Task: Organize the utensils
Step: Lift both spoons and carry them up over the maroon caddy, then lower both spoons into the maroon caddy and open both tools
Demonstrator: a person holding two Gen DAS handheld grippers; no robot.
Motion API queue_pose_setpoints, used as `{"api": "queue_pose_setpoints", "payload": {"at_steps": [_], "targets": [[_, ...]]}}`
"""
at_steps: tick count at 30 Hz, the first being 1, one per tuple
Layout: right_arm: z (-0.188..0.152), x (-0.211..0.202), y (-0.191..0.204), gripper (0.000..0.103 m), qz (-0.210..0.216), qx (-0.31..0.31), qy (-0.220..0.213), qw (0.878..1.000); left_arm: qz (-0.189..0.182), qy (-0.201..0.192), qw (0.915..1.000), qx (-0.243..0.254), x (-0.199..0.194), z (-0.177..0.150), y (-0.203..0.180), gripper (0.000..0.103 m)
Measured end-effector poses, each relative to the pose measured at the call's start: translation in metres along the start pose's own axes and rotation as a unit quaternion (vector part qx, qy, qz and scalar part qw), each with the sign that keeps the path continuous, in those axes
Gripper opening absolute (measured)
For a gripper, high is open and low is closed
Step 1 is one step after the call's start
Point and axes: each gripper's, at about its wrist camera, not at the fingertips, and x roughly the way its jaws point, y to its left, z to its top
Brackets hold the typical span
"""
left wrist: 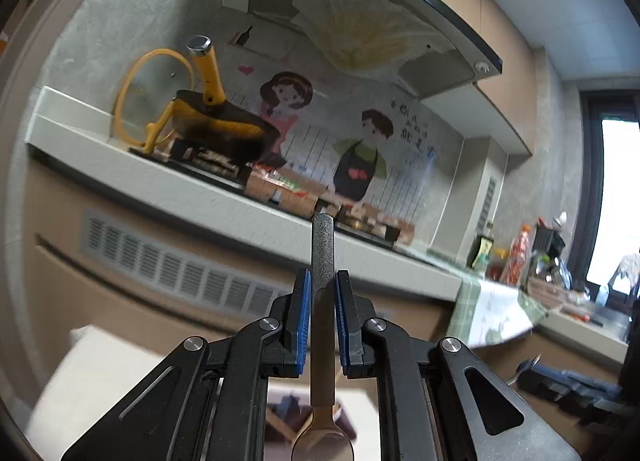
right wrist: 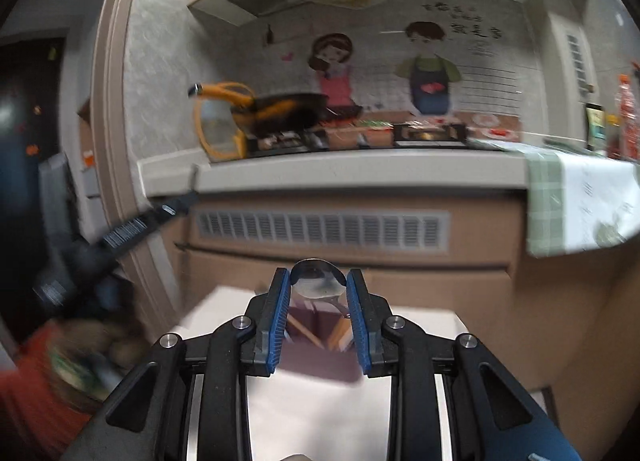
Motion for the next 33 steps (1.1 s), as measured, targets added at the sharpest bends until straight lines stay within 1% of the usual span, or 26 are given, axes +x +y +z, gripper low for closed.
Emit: {"api": "queue_pose_setpoints", "payload": {"at_steps": [2,5,8,12,16,19,23,27,29,31,33], "targets": [[0.012,0.017,-0.002,0.026,0.001,-0.003,0.005,1.000,0.011,-0.015,0.9998,0.000,0.024,-0.004,0.010,0.012],[0.015,0.044,-0.009,0.026,0.003,-0.008,0.017,1.000,0.029,-0.019,0.9993,-0.012,0.053,-0.011,0.026,0.012],[0.009,0.068,-0.019,0.026,0.009,-0.001,0.033,0.999,0.041,-0.020,0.9988,-0.015,0.075,-0.022,0.038,0.012],[-0.006,0.101,-0.033,0.026,0.026,0.017,0.070,0.997,0.054,-0.022,0.9982,0.010,0.095,-0.042,0.041,0.012],[-0.022,0.122,-0.037,0.026,0.028,0.019,0.088,0.996,0.036,-0.006,0.9991,0.021,0.110,-0.054,0.042,0.012],[-0.030,0.131,-0.043,0.026,0.035,0.025,0.098,0.994,0.010,0.012,0.9997,0.018,0.115,-0.058,0.049,0.012],[-0.036,0.137,-0.046,0.026,0.029,0.020,0.101,0.994,-0.027,0.020,0.9994,0.009,0.110,-0.051,0.056,0.012],[-0.036,0.140,-0.046,0.026,0.032,0.023,0.096,0.995,-0.057,0.023,0.9981,0.006,0.111,-0.039,0.049,0.012],[-0.035,0.141,-0.045,0.026,0.029,0.018,0.094,0.995,-0.064,0.020,0.9977,0.009,0.117,-0.033,0.043,0.012],[-0.034,0.142,-0.045,0.026,0.027,0.016,0.094,0.995,-0.061,0.015,0.9978,0.018,0.123,-0.032,0.038,0.012],[-0.035,0.143,-0.045,0.026,0.028,0.015,0.096,0.995,-0.063,0.023,0.9975,0.022,0.131,-0.034,0.036,0.012]]}}
